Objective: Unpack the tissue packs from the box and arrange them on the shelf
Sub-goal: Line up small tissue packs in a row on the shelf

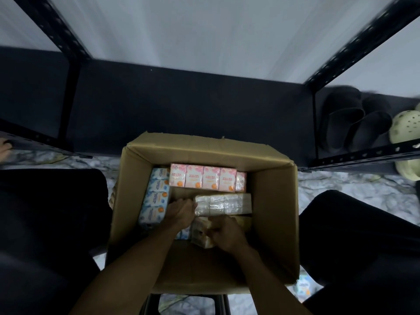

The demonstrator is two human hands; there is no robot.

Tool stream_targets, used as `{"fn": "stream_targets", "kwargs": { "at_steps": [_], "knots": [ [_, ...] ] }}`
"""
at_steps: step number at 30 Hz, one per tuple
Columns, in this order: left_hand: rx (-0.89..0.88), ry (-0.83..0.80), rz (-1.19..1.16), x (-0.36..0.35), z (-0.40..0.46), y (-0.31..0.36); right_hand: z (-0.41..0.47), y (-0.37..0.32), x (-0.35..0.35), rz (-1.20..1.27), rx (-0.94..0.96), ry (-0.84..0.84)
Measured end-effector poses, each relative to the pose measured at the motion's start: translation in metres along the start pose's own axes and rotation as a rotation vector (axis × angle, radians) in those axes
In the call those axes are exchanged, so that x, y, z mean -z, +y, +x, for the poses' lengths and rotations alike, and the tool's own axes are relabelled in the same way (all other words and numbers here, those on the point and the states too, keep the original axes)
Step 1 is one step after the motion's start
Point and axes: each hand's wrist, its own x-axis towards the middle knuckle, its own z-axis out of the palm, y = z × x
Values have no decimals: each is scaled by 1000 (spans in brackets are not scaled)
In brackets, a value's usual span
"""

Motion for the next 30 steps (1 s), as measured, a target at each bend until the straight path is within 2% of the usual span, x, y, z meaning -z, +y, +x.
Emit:
{"fn": "stream_targets", "kwargs": {
  "at_steps": [3,8,15,18,24,30],
  "knots": [
    [-108,-6,163,0,-11,5,-5,6,-1,26,-61,-14],
    [-129,-25,305,8,-32,20,-22,18,4,133,-98,23],
    [-96,-52,200,11,-81,16,-61,21,12,138,-16,7],
    [-145,-3,154,17,-101,14,-80,19,19,190,24,18],
    [-162,87,132,50,-147,9,-115,4,53,283,139,199],
    [-264,202,175,118,-218,22,-170,-33,99,534,291,387]
  ]
}}
